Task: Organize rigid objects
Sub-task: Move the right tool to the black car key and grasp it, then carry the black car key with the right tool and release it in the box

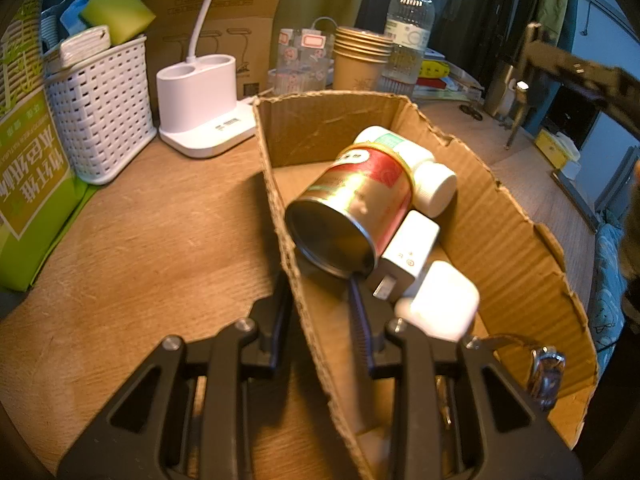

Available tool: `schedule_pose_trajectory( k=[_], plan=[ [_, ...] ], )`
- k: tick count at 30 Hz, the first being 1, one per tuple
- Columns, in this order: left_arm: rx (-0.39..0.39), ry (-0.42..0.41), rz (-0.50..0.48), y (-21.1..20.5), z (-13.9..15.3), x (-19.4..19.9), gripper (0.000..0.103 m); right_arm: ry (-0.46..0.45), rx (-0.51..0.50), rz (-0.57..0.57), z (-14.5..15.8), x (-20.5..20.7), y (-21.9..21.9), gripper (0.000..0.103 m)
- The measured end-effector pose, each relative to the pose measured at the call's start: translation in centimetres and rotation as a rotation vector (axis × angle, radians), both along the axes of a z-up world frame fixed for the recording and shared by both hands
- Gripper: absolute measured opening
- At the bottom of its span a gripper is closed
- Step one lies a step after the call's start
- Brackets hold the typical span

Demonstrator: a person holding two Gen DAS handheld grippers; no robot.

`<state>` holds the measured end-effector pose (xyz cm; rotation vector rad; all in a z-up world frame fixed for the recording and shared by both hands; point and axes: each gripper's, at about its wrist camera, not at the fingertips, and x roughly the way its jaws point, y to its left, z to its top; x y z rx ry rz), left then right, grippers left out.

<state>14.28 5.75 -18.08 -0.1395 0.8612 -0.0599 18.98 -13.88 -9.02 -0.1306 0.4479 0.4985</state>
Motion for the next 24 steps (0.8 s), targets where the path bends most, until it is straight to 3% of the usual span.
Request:
schedule_pose_trajectory(
  k=[16,24],
  plan=[
    [0.0,0.0,0.0,0.0,0.0,0.0,0.03,-0.021,-0.014,0.117,0.8,-6.3,2.5,0.038],
    [0.0,0.0,0.0,0.0,0.0,0.0,0.03,0.032,-0.034,0.183,-0.9,-8.3,4.3,0.038]
  ],
)
